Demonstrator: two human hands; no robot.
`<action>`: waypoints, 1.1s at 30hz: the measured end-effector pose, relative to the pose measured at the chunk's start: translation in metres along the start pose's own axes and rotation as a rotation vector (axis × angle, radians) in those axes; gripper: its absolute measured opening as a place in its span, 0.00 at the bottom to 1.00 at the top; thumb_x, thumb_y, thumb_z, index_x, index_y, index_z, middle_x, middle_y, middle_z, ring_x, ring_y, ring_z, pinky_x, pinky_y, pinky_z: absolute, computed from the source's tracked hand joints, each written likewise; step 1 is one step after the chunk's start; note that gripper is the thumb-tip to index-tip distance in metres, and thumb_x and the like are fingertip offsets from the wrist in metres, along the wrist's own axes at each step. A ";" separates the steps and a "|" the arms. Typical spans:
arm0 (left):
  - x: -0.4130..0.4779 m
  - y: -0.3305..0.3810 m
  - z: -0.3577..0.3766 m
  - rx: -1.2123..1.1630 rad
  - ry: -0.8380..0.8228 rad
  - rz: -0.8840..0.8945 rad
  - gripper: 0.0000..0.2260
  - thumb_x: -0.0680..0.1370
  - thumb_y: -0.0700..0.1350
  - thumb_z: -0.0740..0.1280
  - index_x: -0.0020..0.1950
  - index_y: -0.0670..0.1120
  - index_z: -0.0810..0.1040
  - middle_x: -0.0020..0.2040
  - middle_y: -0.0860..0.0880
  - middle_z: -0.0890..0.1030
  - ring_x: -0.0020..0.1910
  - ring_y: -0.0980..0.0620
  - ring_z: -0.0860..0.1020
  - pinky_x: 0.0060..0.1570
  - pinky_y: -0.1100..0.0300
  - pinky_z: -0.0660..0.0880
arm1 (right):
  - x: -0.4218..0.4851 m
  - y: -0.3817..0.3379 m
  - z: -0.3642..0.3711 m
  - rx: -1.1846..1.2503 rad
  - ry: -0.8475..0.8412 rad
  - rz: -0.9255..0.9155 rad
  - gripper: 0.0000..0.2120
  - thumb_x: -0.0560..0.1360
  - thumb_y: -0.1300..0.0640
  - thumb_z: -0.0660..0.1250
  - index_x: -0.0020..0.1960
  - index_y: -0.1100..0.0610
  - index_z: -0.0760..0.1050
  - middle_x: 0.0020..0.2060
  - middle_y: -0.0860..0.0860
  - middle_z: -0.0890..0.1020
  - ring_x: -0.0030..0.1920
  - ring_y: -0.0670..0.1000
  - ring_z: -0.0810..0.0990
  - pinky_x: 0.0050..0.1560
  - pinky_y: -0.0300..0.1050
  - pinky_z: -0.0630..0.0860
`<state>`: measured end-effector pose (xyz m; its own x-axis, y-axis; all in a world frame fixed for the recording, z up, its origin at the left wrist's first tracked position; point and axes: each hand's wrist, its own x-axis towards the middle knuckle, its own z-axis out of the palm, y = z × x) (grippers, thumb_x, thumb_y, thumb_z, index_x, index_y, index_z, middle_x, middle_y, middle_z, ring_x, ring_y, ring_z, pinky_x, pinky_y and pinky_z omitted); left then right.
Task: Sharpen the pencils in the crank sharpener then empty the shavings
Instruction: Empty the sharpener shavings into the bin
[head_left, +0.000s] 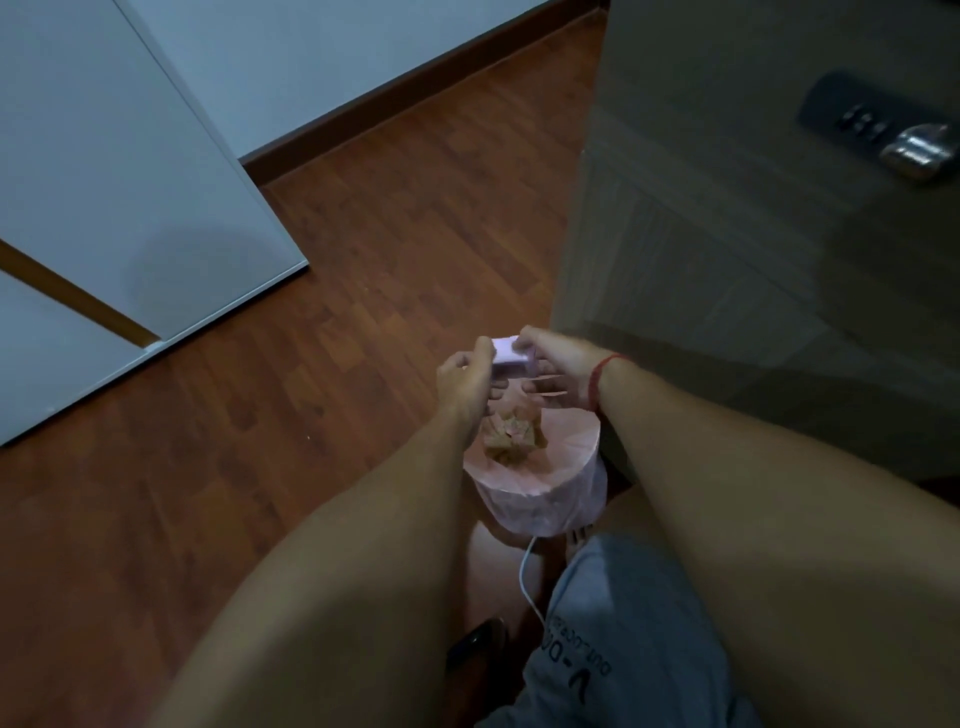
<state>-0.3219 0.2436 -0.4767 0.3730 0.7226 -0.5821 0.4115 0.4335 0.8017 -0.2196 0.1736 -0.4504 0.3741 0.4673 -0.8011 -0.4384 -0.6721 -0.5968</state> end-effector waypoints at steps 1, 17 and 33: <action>-0.002 -0.001 -0.002 -0.004 -0.001 0.017 0.10 0.75 0.50 0.61 0.45 0.45 0.77 0.38 0.45 0.80 0.33 0.50 0.77 0.34 0.59 0.70 | -0.004 -0.001 -0.002 -0.040 -0.019 -0.034 0.10 0.72 0.53 0.67 0.52 0.53 0.76 0.44 0.51 0.79 0.44 0.49 0.79 0.41 0.42 0.77; -0.131 0.137 -0.031 -0.117 0.148 0.439 0.24 0.63 0.60 0.55 0.39 0.47 0.85 0.39 0.46 0.85 0.44 0.43 0.83 0.52 0.46 0.80 | -0.186 -0.077 0.002 -0.129 0.181 -0.618 0.30 0.69 0.70 0.71 0.69 0.56 0.69 0.63 0.54 0.77 0.61 0.54 0.76 0.50 0.49 0.75; -0.372 0.231 0.076 0.007 -0.343 0.899 0.20 0.75 0.51 0.53 0.47 0.39 0.79 0.48 0.39 0.81 0.48 0.41 0.79 0.51 0.45 0.77 | -0.471 -0.037 -0.112 -0.211 0.752 -0.794 0.24 0.74 0.61 0.69 0.68 0.62 0.69 0.48 0.56 0.79 0.48 0.52 0.78 0.60 0.52 0.77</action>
<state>-0.3022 0.0341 -0.0850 0.7735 0.5864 0.2405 -0.1421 -0.2093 0.9675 -0.2878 -0.0855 -0.0458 0.9179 0.3888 0.0797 0.2664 -0.4547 -0.8499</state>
